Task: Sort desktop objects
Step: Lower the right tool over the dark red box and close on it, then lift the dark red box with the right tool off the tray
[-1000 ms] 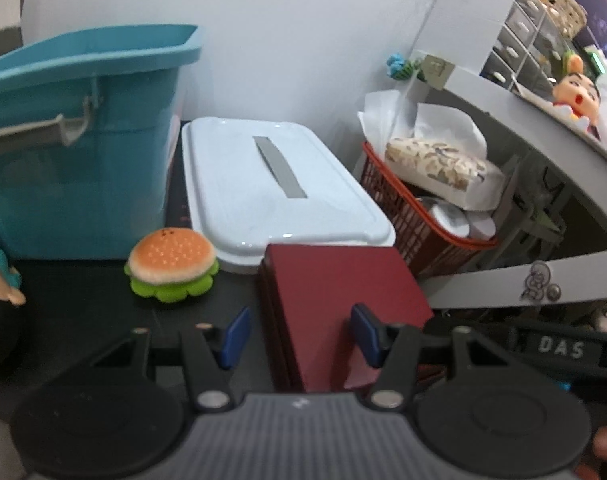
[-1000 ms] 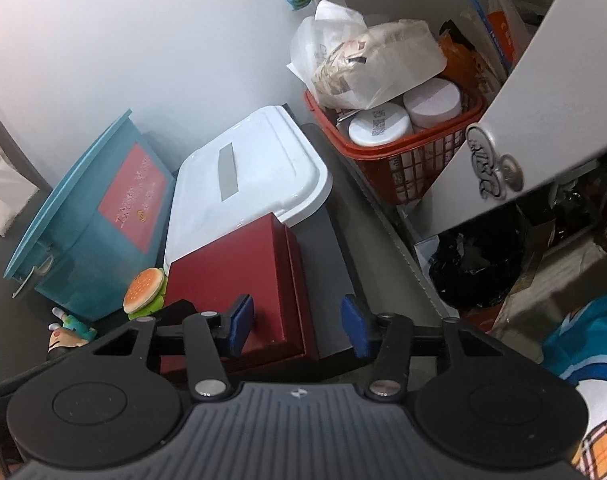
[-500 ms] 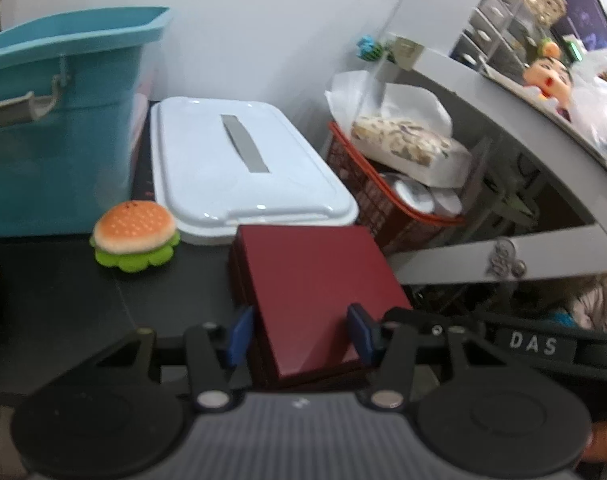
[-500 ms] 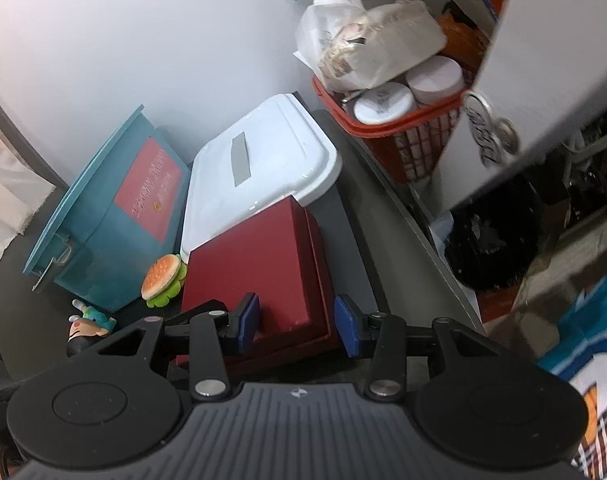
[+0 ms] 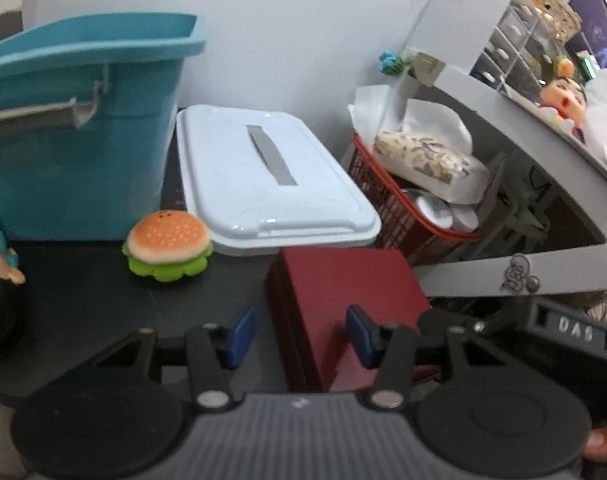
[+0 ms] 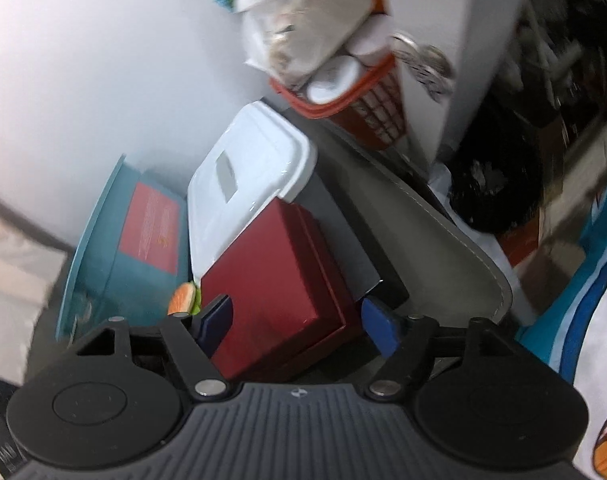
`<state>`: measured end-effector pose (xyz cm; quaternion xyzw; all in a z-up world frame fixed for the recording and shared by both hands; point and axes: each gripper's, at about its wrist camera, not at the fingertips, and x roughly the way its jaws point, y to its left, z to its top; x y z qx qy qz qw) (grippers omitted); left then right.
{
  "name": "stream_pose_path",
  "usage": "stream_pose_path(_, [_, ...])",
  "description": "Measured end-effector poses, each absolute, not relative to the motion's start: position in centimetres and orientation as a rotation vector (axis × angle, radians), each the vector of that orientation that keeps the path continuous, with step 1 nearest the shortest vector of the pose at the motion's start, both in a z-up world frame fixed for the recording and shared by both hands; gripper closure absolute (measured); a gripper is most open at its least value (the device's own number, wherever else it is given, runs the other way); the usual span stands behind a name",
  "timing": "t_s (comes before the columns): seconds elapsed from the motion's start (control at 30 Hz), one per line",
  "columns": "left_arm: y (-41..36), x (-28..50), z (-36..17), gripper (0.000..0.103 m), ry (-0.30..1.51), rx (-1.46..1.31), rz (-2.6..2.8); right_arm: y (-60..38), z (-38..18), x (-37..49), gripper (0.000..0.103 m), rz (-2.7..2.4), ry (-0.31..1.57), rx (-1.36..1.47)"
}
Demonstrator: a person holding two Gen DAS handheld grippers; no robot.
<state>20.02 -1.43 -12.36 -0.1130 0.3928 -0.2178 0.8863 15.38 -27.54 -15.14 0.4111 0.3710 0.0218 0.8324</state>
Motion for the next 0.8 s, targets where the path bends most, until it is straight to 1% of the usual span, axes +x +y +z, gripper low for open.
stream_pose_path(0.33, [-1.4, 20.7, -13.0, 0.048, 0.830, -0.257, -0.493, -27.9, -17.7, 16.8, 0.025, 0.037, 0.817, 1.025])
stream_pose_path(0.5, [-1.7, 20.6, -12.9, 0.048, 0.828, -0.242, -0.504, -28.1, -17.9, 16.7, 0.028, 0.053, 0.826, 1.042])
stream_pose_path(0.57, [-1.8, 20.5, -12.9, 0.048, 0.830, -0.239, -0.514, -28.1, -17.7, 16.6, 0.032, 0.059, 0.827, 1.043])
stream_pose_path(0.8, [-2.2, 19.6, -12.6, 0.049, 0.841, -0.207, -0.532, -28.1, -17.4, 15.3, 0.033, 0.062, 0.839, 1.047])
